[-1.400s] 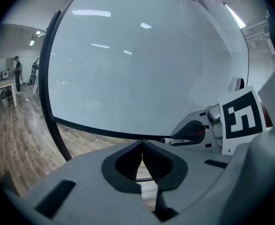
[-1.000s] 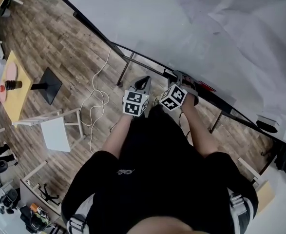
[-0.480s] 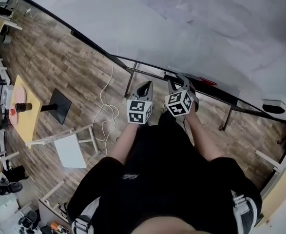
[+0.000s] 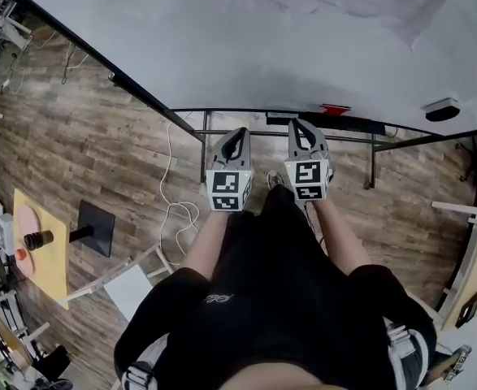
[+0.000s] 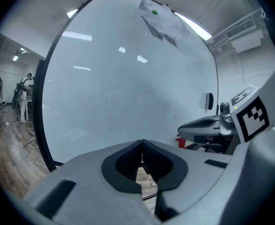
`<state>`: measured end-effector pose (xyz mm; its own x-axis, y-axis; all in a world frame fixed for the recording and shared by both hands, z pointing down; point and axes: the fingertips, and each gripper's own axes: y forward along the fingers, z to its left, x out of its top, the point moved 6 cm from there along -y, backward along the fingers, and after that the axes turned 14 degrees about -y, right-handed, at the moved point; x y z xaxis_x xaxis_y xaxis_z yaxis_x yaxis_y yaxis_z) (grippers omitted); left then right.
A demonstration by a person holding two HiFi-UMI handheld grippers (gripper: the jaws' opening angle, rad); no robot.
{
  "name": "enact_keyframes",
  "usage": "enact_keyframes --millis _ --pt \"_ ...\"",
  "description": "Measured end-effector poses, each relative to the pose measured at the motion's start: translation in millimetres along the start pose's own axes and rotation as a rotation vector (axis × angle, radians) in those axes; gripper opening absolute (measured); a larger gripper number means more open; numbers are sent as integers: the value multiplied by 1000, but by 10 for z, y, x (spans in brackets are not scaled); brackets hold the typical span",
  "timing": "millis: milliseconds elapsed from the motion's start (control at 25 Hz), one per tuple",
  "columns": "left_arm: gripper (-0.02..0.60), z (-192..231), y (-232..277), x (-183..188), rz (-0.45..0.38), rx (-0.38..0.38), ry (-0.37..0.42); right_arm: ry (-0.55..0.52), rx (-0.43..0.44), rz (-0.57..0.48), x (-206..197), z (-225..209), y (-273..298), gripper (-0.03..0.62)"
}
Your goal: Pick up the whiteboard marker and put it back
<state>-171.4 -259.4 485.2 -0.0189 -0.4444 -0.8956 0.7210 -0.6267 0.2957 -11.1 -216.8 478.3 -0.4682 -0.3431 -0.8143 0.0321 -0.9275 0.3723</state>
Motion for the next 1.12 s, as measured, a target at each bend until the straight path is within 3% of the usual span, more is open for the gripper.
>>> enact_keyframes --millis 120,280,440,800,1120 --pt "8 88 -174 36 -19 -38 4 66 -73 -49 48 -62 -306 3" --pt "8 228 -363 138 -41 -66 -3 61 -157 -76 139 -155 -602 3" --pt "8 183 -575 212 -67 -70 21 99 -197 -82 161 -143 -967 3" --pt "8 -510 -916 193 -97 -116 55 168 -194 -146 111 -100 -1564 3" --pt "8 -1220 -1399 -75 -111 -56 78 140 -177 -182 -205 -239 -2324 3"
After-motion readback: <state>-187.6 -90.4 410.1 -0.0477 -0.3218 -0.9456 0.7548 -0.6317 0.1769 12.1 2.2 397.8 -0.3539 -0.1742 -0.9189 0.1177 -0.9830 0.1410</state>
